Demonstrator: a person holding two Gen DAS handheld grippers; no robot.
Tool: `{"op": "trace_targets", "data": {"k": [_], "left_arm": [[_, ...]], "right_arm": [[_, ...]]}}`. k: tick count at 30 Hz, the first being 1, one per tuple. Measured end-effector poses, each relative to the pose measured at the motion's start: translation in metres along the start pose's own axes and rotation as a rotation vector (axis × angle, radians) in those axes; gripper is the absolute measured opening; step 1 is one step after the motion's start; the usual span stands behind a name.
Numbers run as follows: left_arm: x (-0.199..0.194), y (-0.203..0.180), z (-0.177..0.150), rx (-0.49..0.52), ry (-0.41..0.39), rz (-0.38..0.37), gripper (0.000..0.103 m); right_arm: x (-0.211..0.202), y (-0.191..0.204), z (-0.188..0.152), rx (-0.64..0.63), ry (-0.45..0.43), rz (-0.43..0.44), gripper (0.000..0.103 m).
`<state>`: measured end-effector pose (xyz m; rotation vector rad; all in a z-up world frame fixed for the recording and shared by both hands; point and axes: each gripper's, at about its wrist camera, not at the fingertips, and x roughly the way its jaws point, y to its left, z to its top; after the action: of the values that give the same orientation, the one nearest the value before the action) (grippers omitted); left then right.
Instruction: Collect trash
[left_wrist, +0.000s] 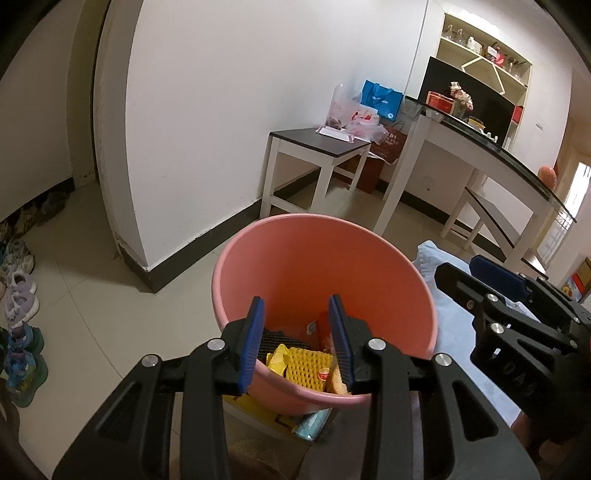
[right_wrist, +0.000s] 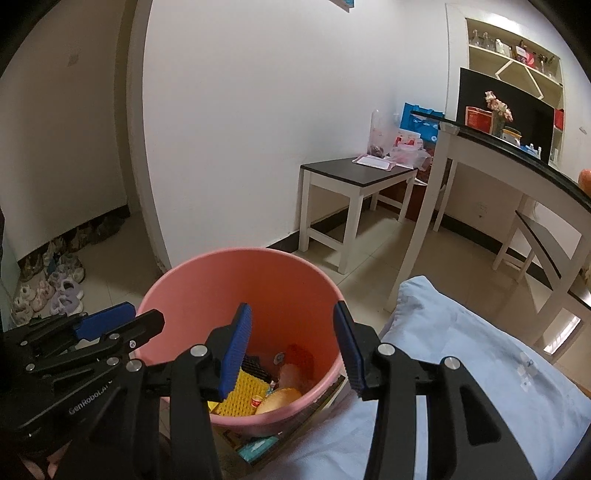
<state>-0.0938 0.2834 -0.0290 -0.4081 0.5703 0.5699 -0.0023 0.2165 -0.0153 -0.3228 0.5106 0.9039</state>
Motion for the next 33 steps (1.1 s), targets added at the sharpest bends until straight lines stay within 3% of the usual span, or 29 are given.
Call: {"op": "trace_targets", "data": {"k": [15, 33], "left_arm": [[-0.026, -0.022, 0.001, 0.044, -0.022, -0.013, 0.036], [-0.070, -0.068, -0.014, 0.112, -0.051, -0.021, 0.036]], "right_arm": [[-0.051, -0.025, -0.009, 0.066, -0.032, 0.000, 0.047], [-0.120, -0.067, -0.045, 0.167, -0.041, -0.007, 0.050]]}}
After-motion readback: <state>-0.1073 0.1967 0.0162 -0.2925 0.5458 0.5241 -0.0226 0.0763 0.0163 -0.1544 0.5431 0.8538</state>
